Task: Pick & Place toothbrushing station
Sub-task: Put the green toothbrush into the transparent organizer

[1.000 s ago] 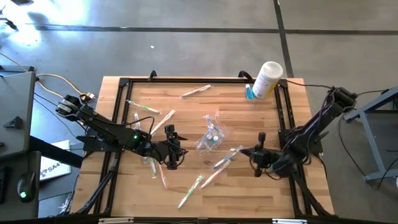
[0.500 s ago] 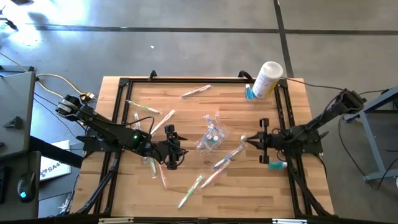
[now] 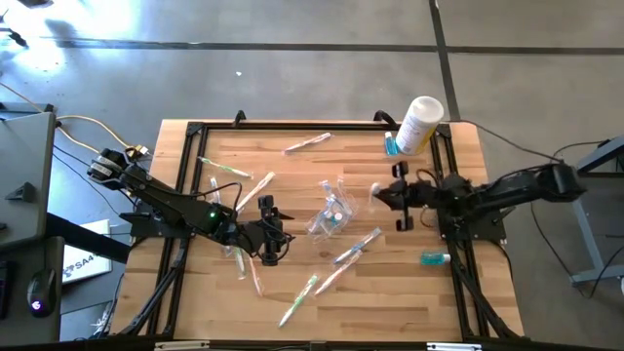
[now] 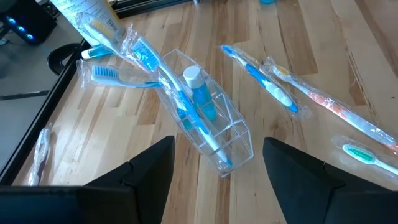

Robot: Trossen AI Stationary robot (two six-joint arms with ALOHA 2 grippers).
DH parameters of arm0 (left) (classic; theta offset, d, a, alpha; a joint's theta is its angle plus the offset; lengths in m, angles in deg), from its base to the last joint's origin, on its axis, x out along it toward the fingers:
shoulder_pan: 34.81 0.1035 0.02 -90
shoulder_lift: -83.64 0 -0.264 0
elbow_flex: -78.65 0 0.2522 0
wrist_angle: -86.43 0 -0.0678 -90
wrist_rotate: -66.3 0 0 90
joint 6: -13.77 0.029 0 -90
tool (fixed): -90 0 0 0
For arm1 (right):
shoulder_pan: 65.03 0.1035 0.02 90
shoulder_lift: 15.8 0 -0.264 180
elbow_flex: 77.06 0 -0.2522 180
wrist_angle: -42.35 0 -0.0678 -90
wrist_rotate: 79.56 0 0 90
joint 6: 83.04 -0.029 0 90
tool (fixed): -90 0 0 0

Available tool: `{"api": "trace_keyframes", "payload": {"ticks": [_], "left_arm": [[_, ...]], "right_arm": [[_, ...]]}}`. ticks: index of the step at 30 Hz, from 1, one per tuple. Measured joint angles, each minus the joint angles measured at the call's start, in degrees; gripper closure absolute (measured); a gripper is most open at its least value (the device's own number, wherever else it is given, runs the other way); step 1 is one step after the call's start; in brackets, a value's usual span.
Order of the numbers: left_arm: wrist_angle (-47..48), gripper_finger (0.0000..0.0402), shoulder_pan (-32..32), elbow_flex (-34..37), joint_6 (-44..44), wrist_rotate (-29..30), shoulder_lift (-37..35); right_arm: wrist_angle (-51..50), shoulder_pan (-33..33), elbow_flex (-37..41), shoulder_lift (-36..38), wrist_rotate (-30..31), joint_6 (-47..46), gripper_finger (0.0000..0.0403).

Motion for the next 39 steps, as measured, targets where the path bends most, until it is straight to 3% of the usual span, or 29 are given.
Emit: {"api": "trace_keyframes", "payload": {"ticks": [5, 13, 26, 39], "left_arm": [[0.0, 0.0164, 0.0, 0.0, 0.0, 0.0, 0.0], [-0.2, 0.0164, 0.0, 0.0, 0.0, 0.0, 0.0], [0.0, 0.0164, 0.0, 0.0, 0.0, 0.0, 0.0], [0.0, 0.0164, 0.0, 0.0, 0.0, 0.0, 0.0]], "right_arm": [[13.5, -3.3, -0.2, -13.4, -4.0, -3.8, 0.04], [13.6, -5.6, -7.0, -24.8, -6.6, -4.7, 0.04], [11.8, -7.0, -10.0, -28.3, -2.3, -5.9, 0.04], [13.0, -6.7, -10.0, -40.3, 0.2, -8.8, 0.04]]}}
